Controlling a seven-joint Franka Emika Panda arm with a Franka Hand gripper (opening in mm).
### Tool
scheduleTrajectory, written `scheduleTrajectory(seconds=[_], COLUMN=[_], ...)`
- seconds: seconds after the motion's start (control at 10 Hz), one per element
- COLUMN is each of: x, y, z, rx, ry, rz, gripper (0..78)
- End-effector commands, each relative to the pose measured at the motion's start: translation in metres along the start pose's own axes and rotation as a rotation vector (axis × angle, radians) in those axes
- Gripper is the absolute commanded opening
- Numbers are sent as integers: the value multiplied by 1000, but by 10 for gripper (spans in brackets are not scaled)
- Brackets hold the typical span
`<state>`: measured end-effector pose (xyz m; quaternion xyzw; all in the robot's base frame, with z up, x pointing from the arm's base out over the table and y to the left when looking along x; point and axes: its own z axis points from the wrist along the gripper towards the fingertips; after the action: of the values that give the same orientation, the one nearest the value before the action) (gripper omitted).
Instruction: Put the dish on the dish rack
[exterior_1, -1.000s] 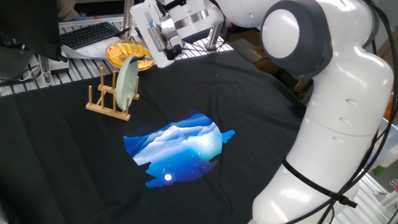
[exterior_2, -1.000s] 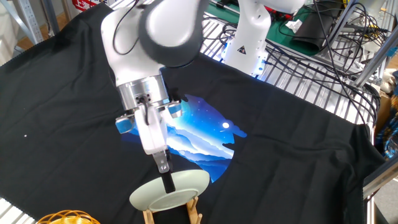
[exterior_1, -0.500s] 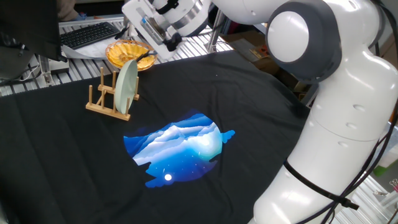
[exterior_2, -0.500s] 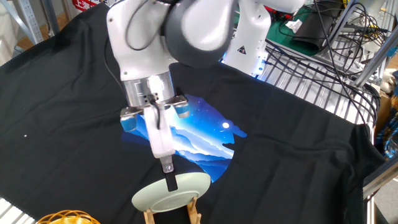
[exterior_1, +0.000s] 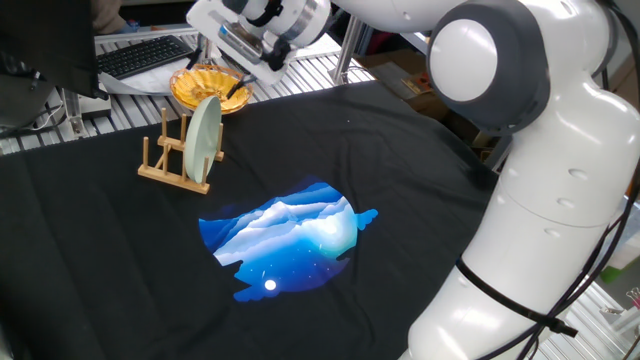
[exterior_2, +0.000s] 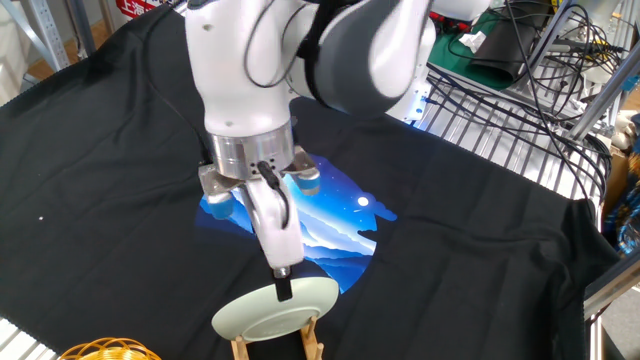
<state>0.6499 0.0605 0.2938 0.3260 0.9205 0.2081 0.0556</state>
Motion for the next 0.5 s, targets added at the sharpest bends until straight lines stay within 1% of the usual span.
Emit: scheduleTrajectory(seconds=[0.1, 0.2, 0.3, 0.4, 0.5], x=[15, 20, 29, 37, 41], y=[-3, -5, -10, -16, -19], z=[-16, -20, -25, -27, -27], rx=[241, 269, 309, 311, 313], ry=[29, 40, 49, 59, 66], rz=[-173, -227, -294, -317, -336], gripper=[774, 774, 774, 774, 774])
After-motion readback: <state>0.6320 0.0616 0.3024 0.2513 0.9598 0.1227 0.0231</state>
